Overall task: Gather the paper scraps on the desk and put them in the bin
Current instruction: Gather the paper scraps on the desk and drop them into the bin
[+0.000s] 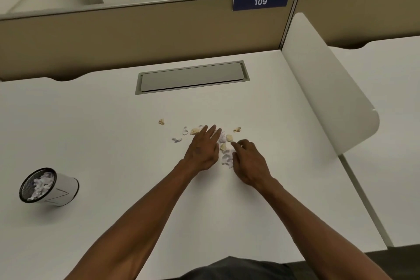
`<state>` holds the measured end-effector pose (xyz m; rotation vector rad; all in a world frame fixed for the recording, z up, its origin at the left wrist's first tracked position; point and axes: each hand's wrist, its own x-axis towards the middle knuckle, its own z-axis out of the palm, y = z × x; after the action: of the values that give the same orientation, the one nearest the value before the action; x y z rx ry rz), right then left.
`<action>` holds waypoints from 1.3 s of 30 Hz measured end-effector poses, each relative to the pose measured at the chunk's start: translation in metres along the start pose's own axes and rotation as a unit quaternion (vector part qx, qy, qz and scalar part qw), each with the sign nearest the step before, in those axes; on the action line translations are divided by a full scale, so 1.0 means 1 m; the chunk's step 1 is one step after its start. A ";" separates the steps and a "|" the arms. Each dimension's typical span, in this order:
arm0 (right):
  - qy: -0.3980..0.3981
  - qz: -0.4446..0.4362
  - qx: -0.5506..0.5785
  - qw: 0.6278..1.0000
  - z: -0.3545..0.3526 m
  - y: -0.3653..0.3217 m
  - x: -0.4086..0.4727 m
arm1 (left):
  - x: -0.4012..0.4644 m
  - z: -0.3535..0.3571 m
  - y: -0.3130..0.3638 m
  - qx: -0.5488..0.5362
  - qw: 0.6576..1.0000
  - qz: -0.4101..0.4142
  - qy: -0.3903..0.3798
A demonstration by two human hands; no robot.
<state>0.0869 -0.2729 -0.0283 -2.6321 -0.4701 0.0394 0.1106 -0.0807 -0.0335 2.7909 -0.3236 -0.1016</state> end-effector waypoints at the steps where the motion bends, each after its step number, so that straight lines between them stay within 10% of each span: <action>1: 0.007 0.006 0.005 1.000 -0.004 0.002 0.007 | 0.000 0.003 0.001 0.003 1.000 0.002 -0.013; 17: -0.086 -0.085 -0.027 0.992 0.007 0.007 0.040 | -0.081 0.025 0.017 -0.162 0.982 -0.057 0.077; 22: 0.011 -0.029 -0.005 1.000 -0.005 0.012 0.055 | -0.095 0.023 0.008 -0.188 0.969 -0.124 0.102; 26: -0.073 0.016 -0.047 0.996 -0.009 0.017 0.078 | -0.100 0.025 0.004 -0.188 0.967 -0.145 0.094; 39: -0.120 -0.121 -0.098 0.980 0.010 -0.011 0.070 | -0.102 0.022 0.001 -0.186 0.968 -0.142 0.089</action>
<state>0.1479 -0.2365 -0.0286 -2.7527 -0.9174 0.2477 0.0085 -0.0646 -0.0501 2.4305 0.1307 0.0223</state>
